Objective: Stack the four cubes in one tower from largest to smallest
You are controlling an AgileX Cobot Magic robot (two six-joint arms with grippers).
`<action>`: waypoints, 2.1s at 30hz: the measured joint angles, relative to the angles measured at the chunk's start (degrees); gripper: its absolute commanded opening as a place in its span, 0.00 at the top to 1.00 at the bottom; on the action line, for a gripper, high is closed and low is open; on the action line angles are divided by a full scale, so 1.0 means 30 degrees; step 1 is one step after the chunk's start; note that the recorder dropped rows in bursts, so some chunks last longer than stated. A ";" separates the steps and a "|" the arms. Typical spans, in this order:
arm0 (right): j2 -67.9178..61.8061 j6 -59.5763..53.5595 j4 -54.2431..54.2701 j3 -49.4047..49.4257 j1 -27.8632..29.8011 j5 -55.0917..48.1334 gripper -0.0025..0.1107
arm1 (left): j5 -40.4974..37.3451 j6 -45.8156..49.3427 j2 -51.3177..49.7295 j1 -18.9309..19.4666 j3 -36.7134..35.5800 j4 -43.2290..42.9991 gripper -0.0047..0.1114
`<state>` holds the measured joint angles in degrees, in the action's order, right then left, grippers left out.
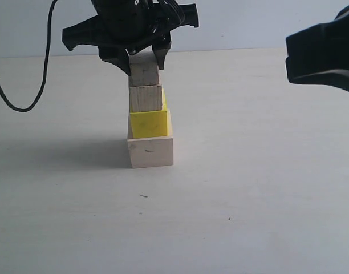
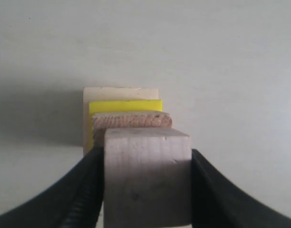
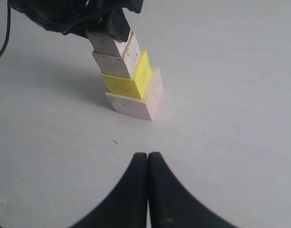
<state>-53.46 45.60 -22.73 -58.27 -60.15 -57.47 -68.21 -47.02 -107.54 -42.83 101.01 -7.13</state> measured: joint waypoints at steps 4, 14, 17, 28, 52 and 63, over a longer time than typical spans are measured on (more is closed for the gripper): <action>0.0000 0.0000 0.0000 0.0000 0.0000 0.0000 0.98 | -0.0026 0.0000 0.0000 0.0000 0.0000 0.0000 0.91; 0.0000 0.0000 0.0000 0.0000 0.0000 0.0000 0.98 | -0.0044 0.0000 0.0000 0.0000 0.0000 0.0000 0.41; 0.0000 0.0000 0.0000 0.0000 0.0000 0.0000 0.98 | -0.0090 0.0000 0.0000 0.0000 0.0000 0.0000 0.30; 0.0000 -0.0041 0.0072 0.0000 0.0000 0.0000 0.98 | -0.0164 0.0034 0.0073 0.0000 0.0000 0.0296 0.28; 0.0000 -0.0041 -0.0088 0.0000 0.0000 0.0000 0.98 | -0.0571 0.6084 0.6501 0.0000 0.0000 0.1303 0.95; 0.0000 -0.0041 -0.0417 0.0000 0.0000 0.0000 0.98 | -0.0571 0.8024 0.8286 0.0000 -0.3680 0.1303 0.95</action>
<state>-53.46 45.47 -23.98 -58.27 -60.15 -57.47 -69.92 -22.95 -82.68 -42.83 89.97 -3.23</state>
